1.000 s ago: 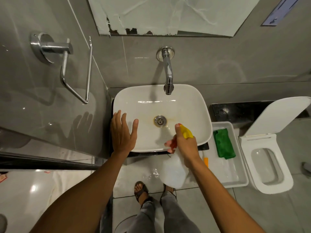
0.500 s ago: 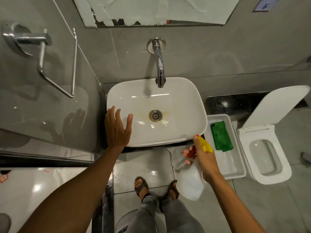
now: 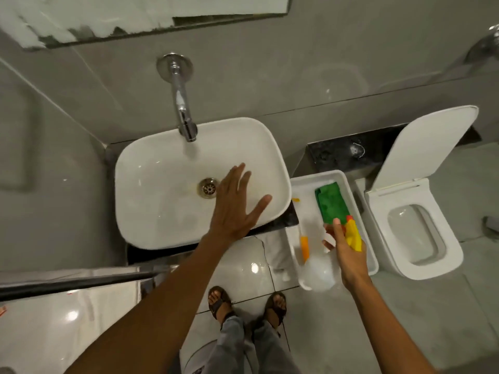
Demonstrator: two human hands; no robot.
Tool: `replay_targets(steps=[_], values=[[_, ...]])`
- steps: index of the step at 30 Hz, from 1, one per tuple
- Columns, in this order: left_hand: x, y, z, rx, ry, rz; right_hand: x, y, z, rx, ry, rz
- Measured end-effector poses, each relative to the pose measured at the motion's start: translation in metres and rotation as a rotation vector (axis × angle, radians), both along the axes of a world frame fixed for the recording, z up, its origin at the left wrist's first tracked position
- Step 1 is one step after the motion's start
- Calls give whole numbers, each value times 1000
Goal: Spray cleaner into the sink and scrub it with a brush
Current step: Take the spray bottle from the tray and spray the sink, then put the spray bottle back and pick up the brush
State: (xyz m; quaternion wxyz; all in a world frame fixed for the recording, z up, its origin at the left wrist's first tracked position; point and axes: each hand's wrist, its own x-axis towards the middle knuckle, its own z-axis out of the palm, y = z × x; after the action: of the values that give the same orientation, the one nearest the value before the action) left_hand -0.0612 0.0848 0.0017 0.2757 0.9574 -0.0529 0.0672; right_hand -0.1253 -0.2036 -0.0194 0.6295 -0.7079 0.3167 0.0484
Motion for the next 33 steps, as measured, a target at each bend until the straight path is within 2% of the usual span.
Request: replay_targets(steps=[3, 8, 14, 19, 24, 27, 31, 33], values=[[16, -46, -9, -7, 25, -85, 15, -33, -21, -44, -20, -24], [42, -91, -35, 1, 88, -161, 38, -71, -69, -169, -78, 53], [55, -97, -54, 142, 66, -209, 44, -93, -119, -99, -74, 24], [56, -98, -59, 153, 36, -197, 30, -93, -149, -105, -92, -15], [56, -98, -58, 144, 29, -200, 2, -93, -160, -115, 4, -132], [54, -99, -50, 151, 59, -190, -28, -89, -156, -191, 89, -193], [53, -101, -44, 151, 83, -186, -58, -70, -149, -188, 117, -477], [53, -102, -43, 153, 87, -183, -74, -50, -148, -166, 144, -439]])
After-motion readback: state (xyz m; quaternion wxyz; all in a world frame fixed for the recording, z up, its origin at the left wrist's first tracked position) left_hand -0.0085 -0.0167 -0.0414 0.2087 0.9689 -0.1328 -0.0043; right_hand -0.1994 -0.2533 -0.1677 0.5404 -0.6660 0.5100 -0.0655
